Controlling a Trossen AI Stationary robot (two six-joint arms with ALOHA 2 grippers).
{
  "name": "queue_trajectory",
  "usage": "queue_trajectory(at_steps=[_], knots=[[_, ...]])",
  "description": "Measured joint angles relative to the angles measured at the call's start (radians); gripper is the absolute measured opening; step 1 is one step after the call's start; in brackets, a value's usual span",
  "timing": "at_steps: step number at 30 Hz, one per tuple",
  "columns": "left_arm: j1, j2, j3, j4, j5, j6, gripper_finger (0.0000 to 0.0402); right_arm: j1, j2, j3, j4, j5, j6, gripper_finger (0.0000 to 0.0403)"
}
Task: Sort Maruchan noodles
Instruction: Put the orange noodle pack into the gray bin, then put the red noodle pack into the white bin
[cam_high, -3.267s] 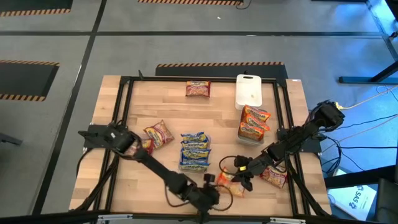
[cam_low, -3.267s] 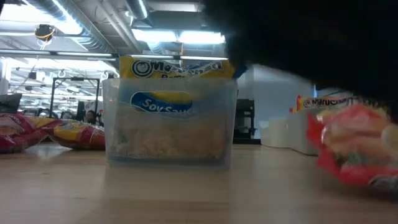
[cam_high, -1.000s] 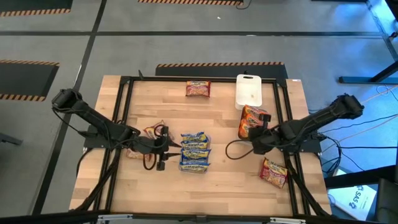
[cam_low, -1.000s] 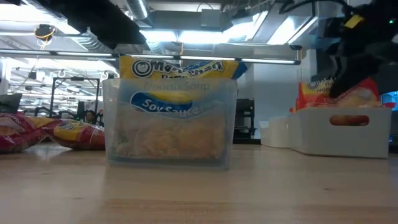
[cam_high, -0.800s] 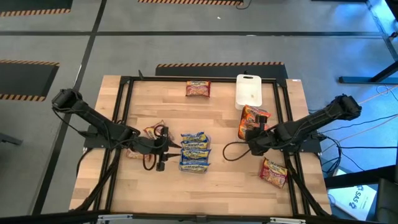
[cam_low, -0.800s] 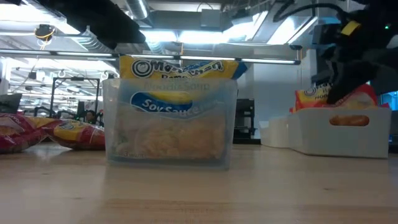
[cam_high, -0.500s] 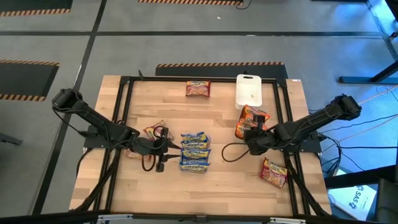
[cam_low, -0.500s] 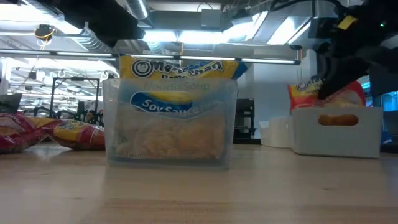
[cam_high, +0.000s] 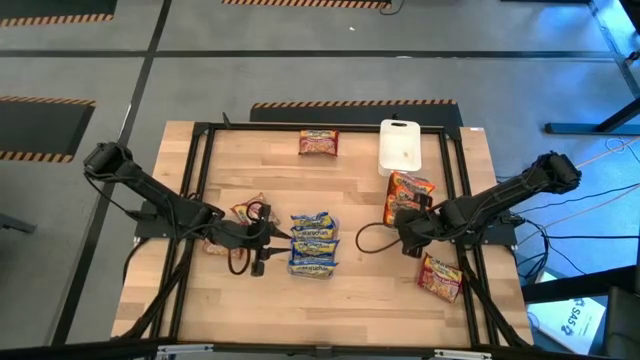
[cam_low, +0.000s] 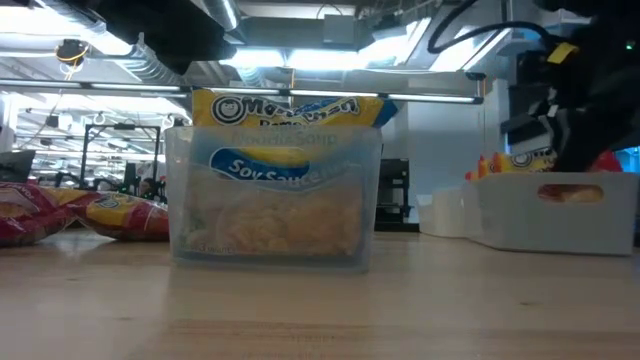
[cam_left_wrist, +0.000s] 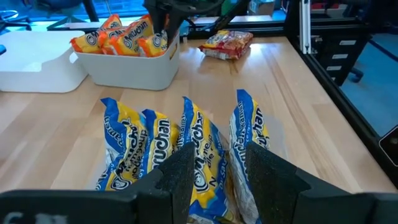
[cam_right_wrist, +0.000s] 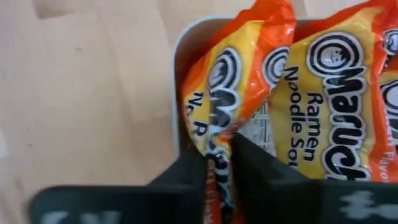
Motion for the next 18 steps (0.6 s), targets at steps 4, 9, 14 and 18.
queue_trajectory(at_steps=[4, 9, 14, 18], knots=[[0.0, 0.0, 0.0, 0.016, -0.006, 0.0, 0.0137, 0.0, 0.0, 0.048, -0.038, -0.033, 0.009, 0.0138], [0.015, 0.0, 0.0, 0.019, -0.07, -0.048, 0.0137, 0.0, 0.0, 0.176, -0.19, -0.046, 0.051, 0.0222], [0.046, 0.0, 0.0, 0.019, -0.093, -0.077, 0.0137, 0.001, -0.01, 0.243, -0.154, -0.007, 0.076, 0.0275], [0.081, 0.0, 0.0, 0.021, -0.104, -0.076, 0.0137, 0.0, -0.003, 0.206, 0.07, 0.063, 0.008, 0.0298]])
